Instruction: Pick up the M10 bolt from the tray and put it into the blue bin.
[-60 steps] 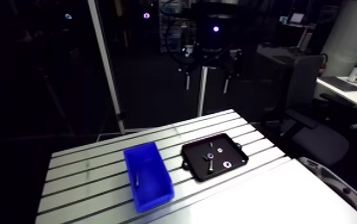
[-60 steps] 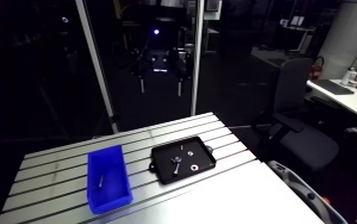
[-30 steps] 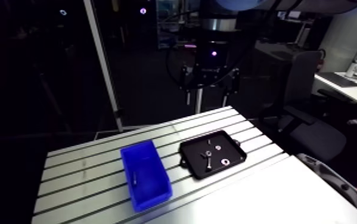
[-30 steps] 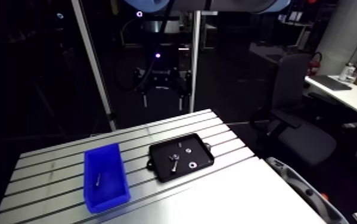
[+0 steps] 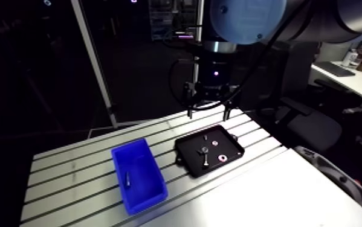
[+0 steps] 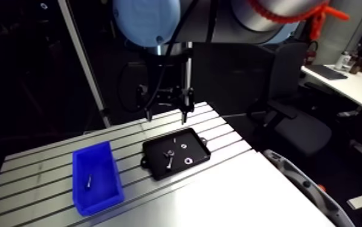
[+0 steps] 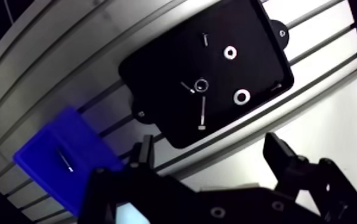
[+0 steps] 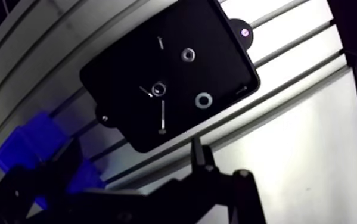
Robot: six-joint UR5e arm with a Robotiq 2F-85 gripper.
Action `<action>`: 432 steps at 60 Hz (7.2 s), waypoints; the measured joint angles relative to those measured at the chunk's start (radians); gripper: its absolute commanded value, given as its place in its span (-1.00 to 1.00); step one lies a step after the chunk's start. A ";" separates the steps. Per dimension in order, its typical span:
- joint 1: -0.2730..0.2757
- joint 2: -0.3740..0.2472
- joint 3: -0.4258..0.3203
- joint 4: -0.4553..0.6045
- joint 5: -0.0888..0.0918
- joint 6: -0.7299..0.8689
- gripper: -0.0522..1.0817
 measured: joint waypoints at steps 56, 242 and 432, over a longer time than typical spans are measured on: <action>-0.009 0.074 0.126 -0.159 0.000 -0.015 -0.51; -0.008 0.129 0.205 -0.272 0.000 -0.059 0.34; 0.177 -0.039 -0.066 0.119 -0.038 -1.178 0.95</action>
